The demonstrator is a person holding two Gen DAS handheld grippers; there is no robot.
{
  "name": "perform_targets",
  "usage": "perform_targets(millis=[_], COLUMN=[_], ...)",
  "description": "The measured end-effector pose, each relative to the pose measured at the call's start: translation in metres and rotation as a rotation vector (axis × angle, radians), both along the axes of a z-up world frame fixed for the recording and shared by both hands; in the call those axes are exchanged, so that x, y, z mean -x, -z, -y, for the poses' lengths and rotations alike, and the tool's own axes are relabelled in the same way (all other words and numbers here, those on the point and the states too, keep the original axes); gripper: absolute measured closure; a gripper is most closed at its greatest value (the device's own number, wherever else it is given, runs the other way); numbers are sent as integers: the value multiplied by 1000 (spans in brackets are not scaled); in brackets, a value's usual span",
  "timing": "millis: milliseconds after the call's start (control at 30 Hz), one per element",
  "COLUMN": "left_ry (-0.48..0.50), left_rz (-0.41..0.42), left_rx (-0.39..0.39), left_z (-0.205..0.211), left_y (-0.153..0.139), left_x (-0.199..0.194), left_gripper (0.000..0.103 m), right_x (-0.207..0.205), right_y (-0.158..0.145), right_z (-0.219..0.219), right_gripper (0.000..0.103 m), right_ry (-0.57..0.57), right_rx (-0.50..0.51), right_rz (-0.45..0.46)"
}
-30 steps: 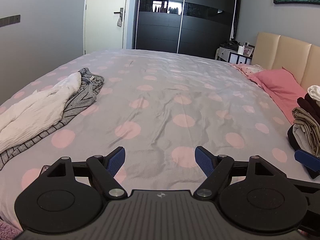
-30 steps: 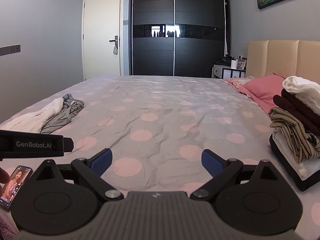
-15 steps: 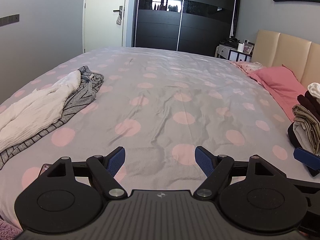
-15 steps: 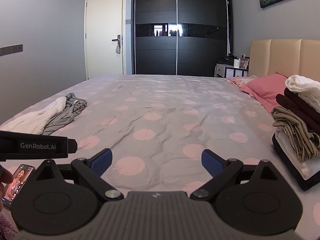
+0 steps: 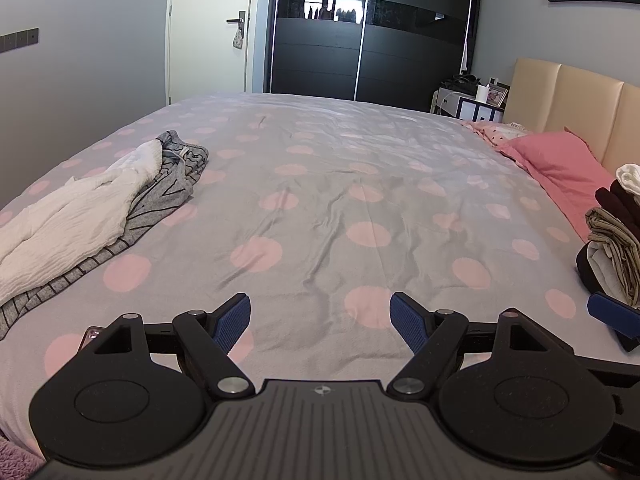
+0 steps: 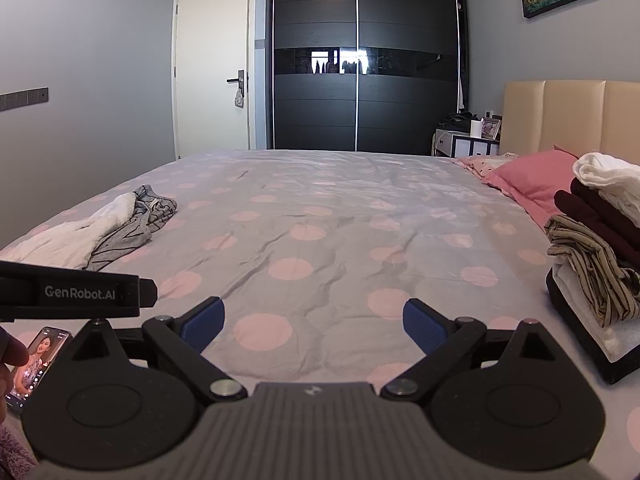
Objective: Fold clothes
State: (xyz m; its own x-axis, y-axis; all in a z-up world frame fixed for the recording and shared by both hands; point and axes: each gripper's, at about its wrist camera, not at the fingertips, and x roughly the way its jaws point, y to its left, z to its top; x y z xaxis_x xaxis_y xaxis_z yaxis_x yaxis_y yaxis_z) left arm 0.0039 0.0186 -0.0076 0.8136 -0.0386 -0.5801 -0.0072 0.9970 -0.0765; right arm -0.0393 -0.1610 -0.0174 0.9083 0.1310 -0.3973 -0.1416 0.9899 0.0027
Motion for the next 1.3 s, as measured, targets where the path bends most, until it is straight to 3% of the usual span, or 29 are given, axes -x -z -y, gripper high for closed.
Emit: perform_targets(millis=[400, 600, 800, 933, 1067, 1167, 1300], left_ry=[8, -40, -149, -182, -320, -416, -486], left_rz=[-29, -50, -100, -127, -139, -143, -171], left_rx=[-20, -68, -111, -170, -223, -266, -245], left_z=[-6, -33, -90, -137, -201, -253, -306], left_y=[6, 12, 13, 5, 0, 2, 16], left_x=[-1, -12, -34, -57, -77, -90, -100], left_gripper=[27, 27, 28, 31, 33, 33, 33], right_x=[-2, -8, -28, -44, -62, -76, -88], right_y=[2, -2, -17, -33, -41, -34, -19], right_z=[-2, 8, 26, 35, 51, 64, 69], right_gripper=[6, 6, 6, 6, 6, 6, 6], right_ry=[-12, -28, -63, -140, -124, -59, -26], right_rx=[25, 59, 88, 180, 255, 228, 161], right_rz=[-11, -46, -122, -147, -125, -135, -189])
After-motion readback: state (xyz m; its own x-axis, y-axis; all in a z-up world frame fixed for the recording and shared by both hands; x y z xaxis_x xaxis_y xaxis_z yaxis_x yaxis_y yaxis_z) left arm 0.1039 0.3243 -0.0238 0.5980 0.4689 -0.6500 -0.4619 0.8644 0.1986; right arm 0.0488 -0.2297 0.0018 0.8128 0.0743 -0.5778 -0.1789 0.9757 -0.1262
